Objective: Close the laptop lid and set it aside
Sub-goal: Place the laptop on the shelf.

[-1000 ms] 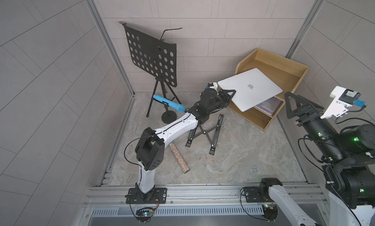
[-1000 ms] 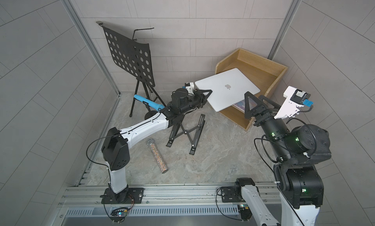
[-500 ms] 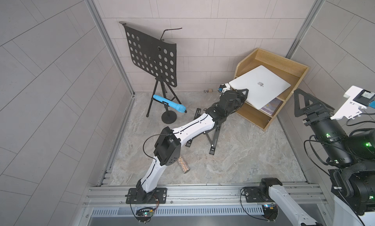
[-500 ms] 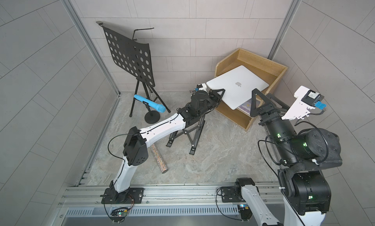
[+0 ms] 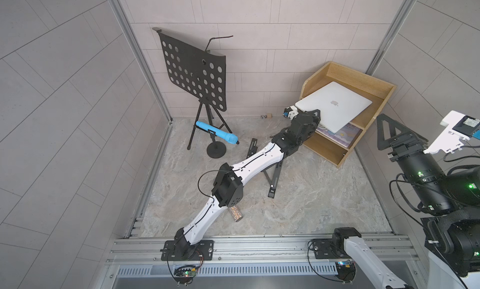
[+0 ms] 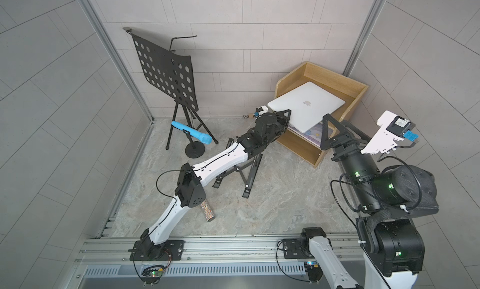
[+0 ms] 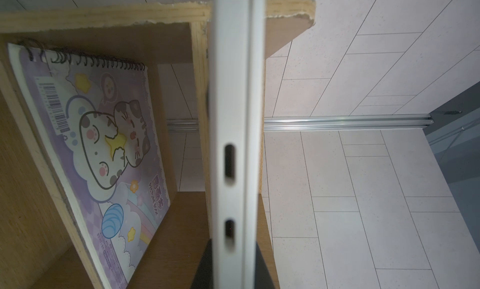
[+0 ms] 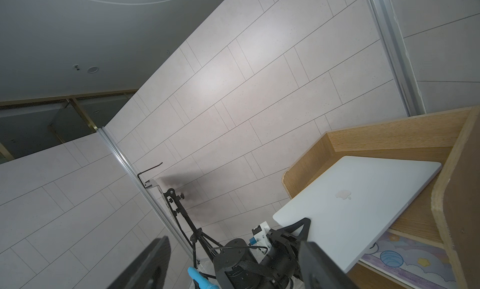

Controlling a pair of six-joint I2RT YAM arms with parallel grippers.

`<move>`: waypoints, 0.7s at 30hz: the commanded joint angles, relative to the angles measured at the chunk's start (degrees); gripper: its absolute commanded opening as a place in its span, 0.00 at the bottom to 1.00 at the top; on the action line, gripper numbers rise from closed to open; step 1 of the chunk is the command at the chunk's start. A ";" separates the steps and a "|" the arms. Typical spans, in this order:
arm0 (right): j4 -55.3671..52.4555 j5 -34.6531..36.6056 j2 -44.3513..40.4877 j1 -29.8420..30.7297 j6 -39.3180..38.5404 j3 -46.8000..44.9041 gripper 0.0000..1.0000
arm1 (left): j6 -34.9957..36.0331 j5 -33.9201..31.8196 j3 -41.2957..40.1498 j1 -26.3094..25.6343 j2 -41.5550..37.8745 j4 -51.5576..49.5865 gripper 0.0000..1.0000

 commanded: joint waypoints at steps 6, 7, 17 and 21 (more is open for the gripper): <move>0.16 0.40 -0.65 0.39 0.04 -1.34 0.81 | -0.39 -4.45 5.64 0.71 2.36 4.15 0.32; 0.14 0.43 -0.68 0.39 0.05 -1.51 0.81 | -0.28 -4.09 5.67 0.73 2.41 4.32 0.36; 0.69 -0.02 -1.42 0.39 0.04 -3.53 0.81 | 2.49 -0.84 1.23 0.73 -1.00 5.02 0.85; 0.79 -0.76 -1.66 0.40 -0.65 -4.22 0.81 | 5.55 -0.41 -8.41 0.84 -7.69 4.85 0.98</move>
